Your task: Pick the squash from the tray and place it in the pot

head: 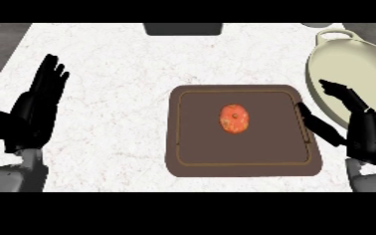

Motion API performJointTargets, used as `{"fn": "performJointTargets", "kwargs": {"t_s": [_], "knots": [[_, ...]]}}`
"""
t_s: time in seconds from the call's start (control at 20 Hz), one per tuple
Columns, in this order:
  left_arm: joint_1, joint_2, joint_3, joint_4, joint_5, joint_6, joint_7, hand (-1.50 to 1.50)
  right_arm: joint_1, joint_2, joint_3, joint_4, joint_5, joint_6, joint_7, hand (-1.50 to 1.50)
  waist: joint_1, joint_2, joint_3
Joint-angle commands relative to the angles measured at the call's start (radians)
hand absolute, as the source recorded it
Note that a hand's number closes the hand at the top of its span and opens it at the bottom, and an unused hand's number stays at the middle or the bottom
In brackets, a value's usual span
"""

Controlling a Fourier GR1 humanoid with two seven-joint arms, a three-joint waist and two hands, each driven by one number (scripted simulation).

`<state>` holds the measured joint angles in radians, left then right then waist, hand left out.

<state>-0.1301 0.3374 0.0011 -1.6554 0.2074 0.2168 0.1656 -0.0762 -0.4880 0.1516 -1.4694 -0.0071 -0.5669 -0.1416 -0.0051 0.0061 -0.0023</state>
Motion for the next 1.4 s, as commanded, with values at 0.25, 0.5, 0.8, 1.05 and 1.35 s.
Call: {"fn": "performJointTargets", "kwargs": {"t_s": [0.25, 0.5, 0.8, 1.05, 1.35], "knots": [[-0.072, -0.030, 0.020, 0.018, -0.024, 0.015, 0.073, 0.00, 0.078, 0.003, -0.007, -0.195, 0.097, -0.013, -0.044, -1.50, -0.003, -0.008, 0.002], [-0.087, -0.018, 0.031, 0.022, -0.021, 0.009, 0.079, 0.00, -0.002, -0.114, 0.102, -0.273, 0.167, 0.142, 0.316, -1.50, 0.001, -0.008, -0.001], [-0.083, -0.038, 0.004, 0.024, -0.044, 0.007, 0.051, 0.00, -0.134, -0.199, 0.230, -0.296, 0.229, 0.361, 0.647, -1.50, 0.026, -0.005, -0.002], [-0.064, -0.060, -0.014, 0.018, -0.056, 0.009, 0.042, 0.00, -0.260, -0.140, 0.348, -0.292, 0.242, 0.523, 0.889, -1.50, 0.027, -0.006, 0.000], [-0.056, -0.059, 0.031, 0.039, -0.035, -0.024, 0.031, 0.00, -0.404, 0.065, 0.357, -0.225, 0.274, 0.597, 1.089, -1.50, 0.012, -0.006, 0.002]]}}
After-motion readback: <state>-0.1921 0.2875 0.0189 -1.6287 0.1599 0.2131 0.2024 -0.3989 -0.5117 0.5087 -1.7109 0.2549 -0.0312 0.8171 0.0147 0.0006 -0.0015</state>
